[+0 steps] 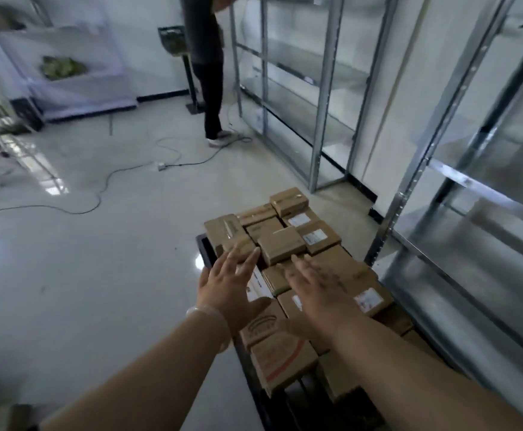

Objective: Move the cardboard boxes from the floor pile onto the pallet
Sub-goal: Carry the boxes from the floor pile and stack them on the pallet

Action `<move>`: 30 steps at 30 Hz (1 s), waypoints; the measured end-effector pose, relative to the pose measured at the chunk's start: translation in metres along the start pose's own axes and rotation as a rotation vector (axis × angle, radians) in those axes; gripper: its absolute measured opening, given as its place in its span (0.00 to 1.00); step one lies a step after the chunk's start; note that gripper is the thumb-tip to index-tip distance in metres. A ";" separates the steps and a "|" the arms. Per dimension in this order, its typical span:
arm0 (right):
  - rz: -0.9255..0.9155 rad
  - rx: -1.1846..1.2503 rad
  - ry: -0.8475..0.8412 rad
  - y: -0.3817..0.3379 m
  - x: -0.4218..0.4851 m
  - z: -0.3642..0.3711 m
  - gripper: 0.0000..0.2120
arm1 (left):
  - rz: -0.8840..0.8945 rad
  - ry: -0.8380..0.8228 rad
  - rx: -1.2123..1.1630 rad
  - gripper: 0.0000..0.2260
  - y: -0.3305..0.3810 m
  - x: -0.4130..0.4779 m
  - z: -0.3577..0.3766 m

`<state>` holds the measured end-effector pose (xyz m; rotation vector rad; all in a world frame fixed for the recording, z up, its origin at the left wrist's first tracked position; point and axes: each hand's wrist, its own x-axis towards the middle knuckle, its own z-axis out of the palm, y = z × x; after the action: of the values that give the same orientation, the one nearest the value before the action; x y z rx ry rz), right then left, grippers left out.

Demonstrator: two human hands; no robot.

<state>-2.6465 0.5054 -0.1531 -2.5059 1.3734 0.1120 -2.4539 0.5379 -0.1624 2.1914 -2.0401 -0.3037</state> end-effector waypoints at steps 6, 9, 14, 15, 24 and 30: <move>-0.196 -0.067 -0.046 -0.110 0.024 -0.007 0.46 | -0.184 0.090 -0.055 0.40 -0.104 -0.062 -0.041; -0.299 -0.088 -0.013 -0.179 0.051 -0.007 0.47 | -0.283 0.125 -0.061 0.40 -0.171 -0.092 -0.059; -0.467 -0.087 -0.036 -0.326 0.093 0.017 0.46 | -0.431 0.182 -0.054 0.39 -0.299 -0.149 -0.088; -0.519 -0.108 -0.052 -0.357 0.100 0.024 0.45 | -0.463 0.195 -0.050 0.39 -0.325 -0.161 -0.094; -0.795 -0.194 -0.144 -0.564 0.156 0.075 0.45 | -0.783 0.193 -0.071 0.40 -0.496 -0.260 -0.112; -0.910 -0.257 -0.191 -0.639 0.213 0.091 0.45 | -0.954 0.225 -0.126 0.40 -0.565 -0.280 -0.110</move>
<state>-1.9906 0.6826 -0.1507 -2.9658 0.0720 0.3335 -1.8980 0.8556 -0.1709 2.7804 -0.7256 -0.2360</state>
